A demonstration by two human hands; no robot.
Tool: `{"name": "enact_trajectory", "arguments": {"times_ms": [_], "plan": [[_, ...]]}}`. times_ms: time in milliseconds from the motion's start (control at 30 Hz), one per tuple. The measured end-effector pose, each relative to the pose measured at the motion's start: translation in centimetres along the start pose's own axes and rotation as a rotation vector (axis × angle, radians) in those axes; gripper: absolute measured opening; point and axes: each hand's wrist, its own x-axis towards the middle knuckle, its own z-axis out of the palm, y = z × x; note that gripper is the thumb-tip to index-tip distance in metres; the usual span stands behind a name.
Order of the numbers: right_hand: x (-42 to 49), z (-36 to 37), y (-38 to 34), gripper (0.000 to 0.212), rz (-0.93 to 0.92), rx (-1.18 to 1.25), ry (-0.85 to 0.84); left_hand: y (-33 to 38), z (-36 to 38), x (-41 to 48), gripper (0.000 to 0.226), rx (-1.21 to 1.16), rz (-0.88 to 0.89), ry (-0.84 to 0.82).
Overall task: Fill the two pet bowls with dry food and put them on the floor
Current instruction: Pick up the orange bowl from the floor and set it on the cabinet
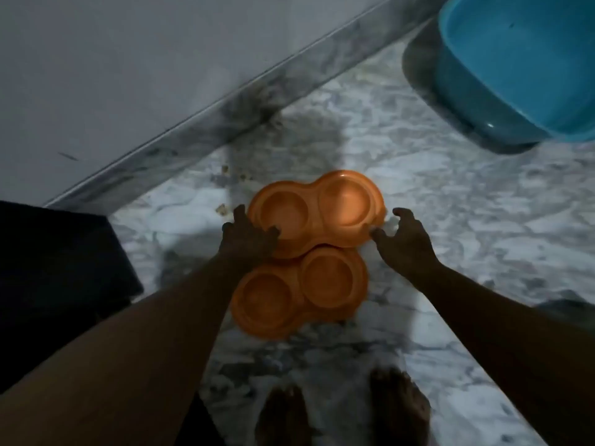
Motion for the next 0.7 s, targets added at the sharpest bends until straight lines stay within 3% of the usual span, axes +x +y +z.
{"name": "enact_trajectory", "arguments": {"times_ms": [167, 367, 533, 700], "plan": [[3.7, 2.9, 0.3, 0.076, -0.035, 0.093, 0.095, -1.5, 3.5, 2.7, 0.087, -0.107, -0.056, 0.072], [3.9, 1.9, -0.9, 0.069, 0.029, 0.147, 0.067, -0.5, 2.9, 1.7, 0.08, -0.142, -0.044, 0.142], [-0.3, -3.5, -4.2, 0.065, 0.034, 0.107, 0.056, 3.1, -1.8, -4.3, 0.08, -0.148, -0.018, 0.146], [-8.0, -13.4, -11.6, 0.061, -0.005, 0.131, 0.05, 9.3, -10.7, -14.8, 0.077, -0.17, -0.01, 0.139]]}}
